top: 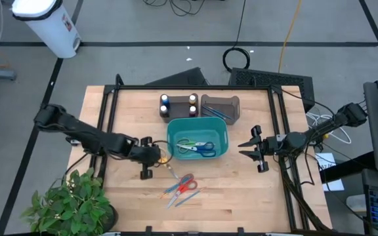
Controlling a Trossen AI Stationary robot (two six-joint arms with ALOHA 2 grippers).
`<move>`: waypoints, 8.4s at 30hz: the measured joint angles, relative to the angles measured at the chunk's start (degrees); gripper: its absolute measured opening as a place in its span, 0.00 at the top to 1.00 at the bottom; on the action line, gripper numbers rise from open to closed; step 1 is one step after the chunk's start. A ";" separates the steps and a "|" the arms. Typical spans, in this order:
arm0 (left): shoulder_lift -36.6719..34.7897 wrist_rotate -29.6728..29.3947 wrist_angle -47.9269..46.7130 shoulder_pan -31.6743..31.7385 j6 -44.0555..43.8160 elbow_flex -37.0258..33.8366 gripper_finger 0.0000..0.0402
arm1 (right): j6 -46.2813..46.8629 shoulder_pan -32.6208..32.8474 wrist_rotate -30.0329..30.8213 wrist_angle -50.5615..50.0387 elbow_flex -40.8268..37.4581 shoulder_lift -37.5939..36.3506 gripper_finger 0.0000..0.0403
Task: Pick & Place Paint Supplies
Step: Put the yellow scissors into the green bin, then put the orange scissors into the green bin
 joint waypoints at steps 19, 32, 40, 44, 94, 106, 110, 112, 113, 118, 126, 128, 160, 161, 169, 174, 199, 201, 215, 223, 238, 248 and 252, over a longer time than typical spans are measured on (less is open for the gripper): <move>-9.39 -12.59 18.01 -6.82 -2.56 0.21 0.97 | 0.00 0.00 0.04 -0.06 0.00 0.00 0.77; -9.26 -19.24 41.32 -3.61 1.94 0.27 0.97 | 0.01 0.00 0.07 -0.06 0.00 0.00 0.77; -8.95 -19.21 49.09 -0.09 0.47 0.32 0.97 | 0.00 -0.01 0.10 -0.06 0.00 0.00 0.77; -8.95 -19.06 50.57 2.08 -0.73 0.32 0.97 | -0.07 0.00 0.13 -0.06 0.00 0.00 0.77; 22.23 -21.19 7.47 8.56 -20.52 22.89 0.97 | -0.20 -0.02 0.22 0.07 -0.02 0.00 0.77; 28.26 -18.17 9.64 8.79 -20.77 22.92 0.97 | -0.20 -0.01 0.22 -0.06 -0.02 -0.02 0.77; 29.50 -18.79 9.38 8.84 -21.11 23.06 0.95 | -0.20 -0.02 0.23 -0.03 -0.02 -0.02 0.77; 29.65 -18.28 9.42 8.87 -21.63 23.00 0.94 | -0.20 -0.02 0.22 -0.09 -0.02 0.00 0.77; 29.71 -17.92 9.50 8.89 -21.90 22.98 0.94 | -0.20 -0.02 0.23 -0.09 -0.02 -0.01 0.77; 29.73 -17.15 9.70 8.84 -21.90 22.92 0.96 | -0.20 -0.02 0.22 -0.06 -0.02 -0.02 0.77; 29.67 -17.04 9.44 8.84 -21.52 22.92 0.92 | -0.20 -0.02 0.22 -0.09 -0.02 0.00 0.77; 29.67 -16.84 9.42 8.84 -20.74 22.92 0.92 | -0.20 -0.02 0.22 -0.09 -0.02 -0.02 0.77; 15.29 -11.89 9.14 8.42 -4.21 26.61 0.56 | -0.20 -0.02 0.22 -0.26 -0.02 -0.02 0.77; 14.18 -11.10 9.31 8.01 -4.37 26.63 0.56 | -0.20 -0.02 0.22 -0.27 -0.02 0.00 0.77; 13.63 -6.98 11.93 0.76 -2.69 26.65 0.56 | -0.40 -0.02 0.22 -0.10 -0.02 -0.01 0.77; 20.36 -6.48 17.14 -3.58 -2.85 26.65 0.56 | -0.42 -0.02 0.20 0.22 -0.02 0.00 0.77; 45.47 -2.94 51.36 0.16 12.07 26.68 0.56 | -0.42 -0.02 0.22 -0.13 -0.02 -0.02 0.77; 45.47 -4.04 51.67 0.85 10.94 26.68 0.56 | -0.42 -0.01 0.22 -0.13 -0.02 -0.02 0.77; 45.23 -4.02 52.42 2.83 7.80 26.66 0.56 | -0.46 -0.01 0.22 -0.33 -0.02 -0.02 0.77; 41.18 -5.98 51.69 -0.37 14.68 26.61 0.56 | -0.63 -0.02 0.22 -0.48 0.00 0.00 0.77; 29.67 -18.07 25.41 -9.64 7.30 26.65 0.56 | -0.63 0.00 0.22 -0.41 0.00 0.00 0.77; 32.01 -21.30 15.01 -13.83 -10.05 26.61 0.56 | -0.63 0.00 0.26 -0.28 0.00 -0.02 0.77; 34.63 -22.20 14.19 -14.03 -13.44 26.63 0.56 | -0.61 0.00 0.30 -0.44 0.00 0.02 0.77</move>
